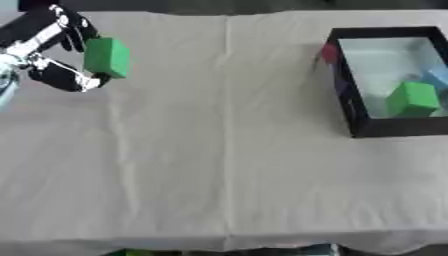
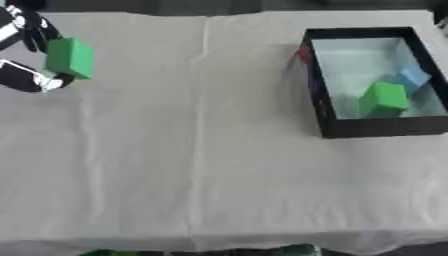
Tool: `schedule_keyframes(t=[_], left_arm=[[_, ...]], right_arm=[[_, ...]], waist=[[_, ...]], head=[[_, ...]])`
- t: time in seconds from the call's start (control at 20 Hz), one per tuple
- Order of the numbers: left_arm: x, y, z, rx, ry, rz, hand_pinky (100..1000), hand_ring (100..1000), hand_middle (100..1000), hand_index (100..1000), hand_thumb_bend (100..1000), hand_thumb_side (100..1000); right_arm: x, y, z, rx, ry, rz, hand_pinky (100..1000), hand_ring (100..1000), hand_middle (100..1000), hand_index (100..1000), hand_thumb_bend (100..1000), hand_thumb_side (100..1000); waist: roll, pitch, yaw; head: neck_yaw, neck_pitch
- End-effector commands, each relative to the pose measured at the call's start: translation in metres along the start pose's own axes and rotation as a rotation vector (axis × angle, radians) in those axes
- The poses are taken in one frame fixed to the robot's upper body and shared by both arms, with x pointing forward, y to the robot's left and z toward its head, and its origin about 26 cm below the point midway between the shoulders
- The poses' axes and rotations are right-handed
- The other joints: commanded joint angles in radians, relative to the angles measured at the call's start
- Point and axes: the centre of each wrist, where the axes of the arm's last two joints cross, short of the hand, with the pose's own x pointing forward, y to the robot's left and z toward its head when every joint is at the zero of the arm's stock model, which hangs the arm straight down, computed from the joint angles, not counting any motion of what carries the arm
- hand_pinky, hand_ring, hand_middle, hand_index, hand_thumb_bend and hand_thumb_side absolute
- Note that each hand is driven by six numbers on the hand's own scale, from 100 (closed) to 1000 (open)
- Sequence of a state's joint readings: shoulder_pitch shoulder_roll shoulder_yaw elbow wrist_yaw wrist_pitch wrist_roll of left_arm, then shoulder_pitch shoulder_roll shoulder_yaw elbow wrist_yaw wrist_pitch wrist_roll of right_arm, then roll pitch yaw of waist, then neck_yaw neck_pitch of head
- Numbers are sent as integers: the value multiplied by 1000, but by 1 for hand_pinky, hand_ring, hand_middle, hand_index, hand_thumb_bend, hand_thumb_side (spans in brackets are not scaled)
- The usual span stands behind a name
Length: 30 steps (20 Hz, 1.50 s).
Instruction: Pick up the objects with one hand, pass them to the other hand, and then place them into the box on the other side of the table.
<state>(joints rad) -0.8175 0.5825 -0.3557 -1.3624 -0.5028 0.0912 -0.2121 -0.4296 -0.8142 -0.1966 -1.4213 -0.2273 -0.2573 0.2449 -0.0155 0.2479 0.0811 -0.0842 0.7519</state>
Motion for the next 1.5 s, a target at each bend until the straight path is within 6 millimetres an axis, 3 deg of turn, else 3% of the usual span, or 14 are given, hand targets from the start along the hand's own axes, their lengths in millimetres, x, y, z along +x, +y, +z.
schedule_keyframes(t=[0.05, 0.35, 0.7, 0.75, 0.8, 1.5], left_arm=[[6, -2, -7, 93, 18, 40, 546, 510, 502, 530, 199, 100], [21, -33, -21, 228, 37, 111, 544, 503, 497, 527, 151, 100], [30, -59, -27, 323, 47, 162, 540, 495, 489, 522, 100, 100], [31, -62, -27, 338, 47, 173, 540, 494, 489, 522, 100, 100], [33, -64, -28, 352, 45, 185, 541, 493, 487, 521, 100, 100], [56, -88, -32, 455, -28, 330, 540, 482, 481, 518, 100, 100]], right_arm=[[24, -15, -12, -7, -77, 35, 1000, 972, 936, 848, 100, 432], [47, 0, -30, 45, -183, 9, 1000, 974, 940, 854, 100, 388], [59, 15, -42, 118, -243, 16, 1000, 977, 944, 858, 100, 333], [60, 17, -43, 129, -249, 18, 1000, 978, 944, 858, 100, 259], [61, 19, -45, 139, -255, 20, 1000, 978, 945, 858, 100, 310], [67, 47, -66, 289, -340, 82, 1000, 986, 952, 869, 100, 128]], waist=[[-4, -23, -1], [-8, -26, -4], [-9, -25, -8], [-9, -25, -8], [-9, -25, -8], [-20, -27, -3]], head=[[-4, -18], [-15, -26], [-28, -25], [-29, -25], [-30, -24], [-33, -18]])
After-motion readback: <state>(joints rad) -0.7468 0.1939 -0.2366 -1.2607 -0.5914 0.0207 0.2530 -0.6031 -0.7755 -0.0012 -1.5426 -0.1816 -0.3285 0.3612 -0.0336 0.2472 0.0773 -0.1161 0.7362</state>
